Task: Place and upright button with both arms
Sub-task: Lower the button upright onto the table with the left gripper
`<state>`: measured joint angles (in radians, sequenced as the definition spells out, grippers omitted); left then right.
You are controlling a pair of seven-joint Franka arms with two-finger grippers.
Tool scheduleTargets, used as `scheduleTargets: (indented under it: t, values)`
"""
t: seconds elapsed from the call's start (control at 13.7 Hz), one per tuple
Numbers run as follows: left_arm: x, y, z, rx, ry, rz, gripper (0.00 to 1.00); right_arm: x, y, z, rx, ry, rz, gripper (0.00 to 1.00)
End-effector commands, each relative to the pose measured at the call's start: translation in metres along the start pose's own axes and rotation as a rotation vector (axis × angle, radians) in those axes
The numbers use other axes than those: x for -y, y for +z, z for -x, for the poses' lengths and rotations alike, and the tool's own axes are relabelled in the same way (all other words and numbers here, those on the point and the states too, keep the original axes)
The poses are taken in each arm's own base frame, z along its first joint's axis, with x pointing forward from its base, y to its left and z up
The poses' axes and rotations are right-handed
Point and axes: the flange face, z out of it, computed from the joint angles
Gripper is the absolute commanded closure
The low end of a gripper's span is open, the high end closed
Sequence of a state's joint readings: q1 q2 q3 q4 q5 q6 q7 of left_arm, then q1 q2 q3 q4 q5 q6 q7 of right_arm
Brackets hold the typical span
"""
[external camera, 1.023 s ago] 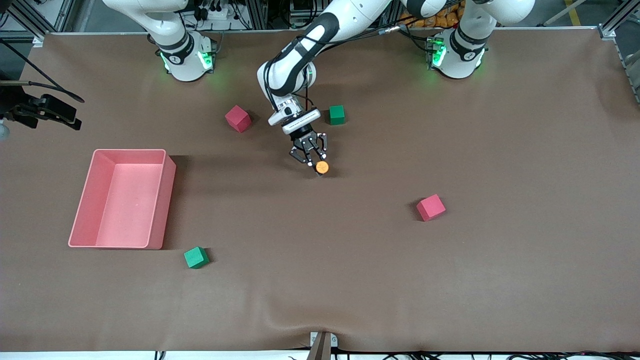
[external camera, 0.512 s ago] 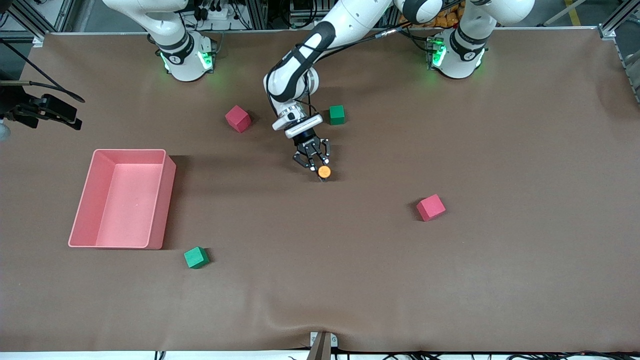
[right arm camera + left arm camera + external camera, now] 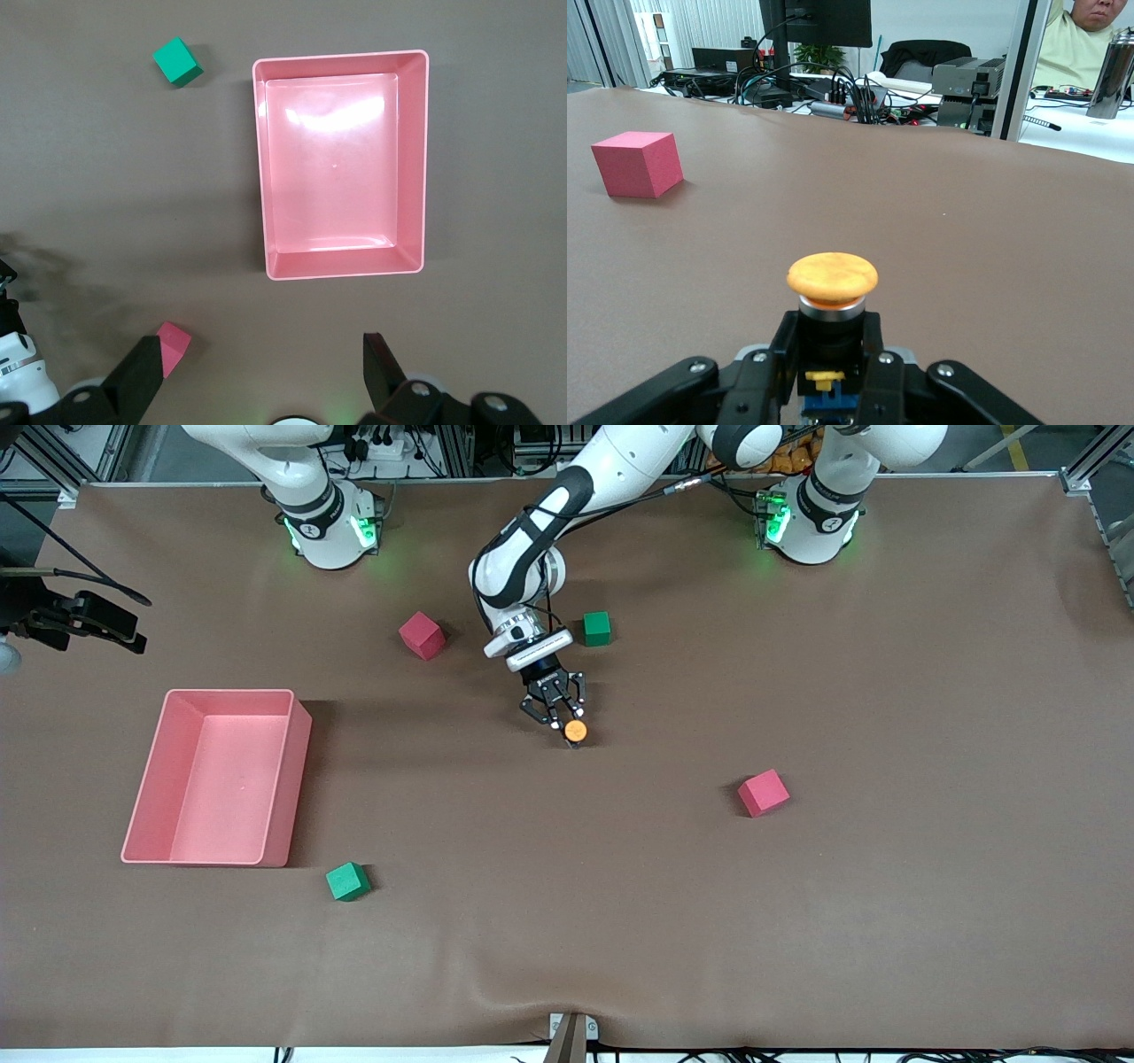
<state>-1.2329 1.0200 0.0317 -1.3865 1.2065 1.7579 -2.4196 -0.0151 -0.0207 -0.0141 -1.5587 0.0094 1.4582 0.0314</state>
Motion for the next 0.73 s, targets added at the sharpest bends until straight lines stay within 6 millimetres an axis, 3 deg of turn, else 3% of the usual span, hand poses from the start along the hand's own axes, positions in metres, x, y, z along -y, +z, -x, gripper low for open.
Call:
scheduleTargets:
  t: [0.0, 0.37, 0.58, 0.66]
  values:
    - [-0.001, -0.005, -0.002, -0.066, -0.010, 0.009, 1.00, 0.002, -0.002, 0.004, 0.003, -0.011, -0.003, 0.00]
    - [0.002, -0.003, 0.008, -0.065, -0.001, 0.007, 1.00, -0.006, -0.003, 0.006, 0.014, 0.005, -0.004, 0.00]
    - [0.005, 0.002, 0.014, -0.067, 0.010, 0.002, 0.90, -0.006, -0.002, 0.007, 0.018, 0.005, -0.004, 0.00]
    - [0.005, 0.002, 0.014, -0.069, 0.024, 0.002, 0.43, -0.006, -0.002, 0.006, 0.018, 0.005, -0.004, 0.00]
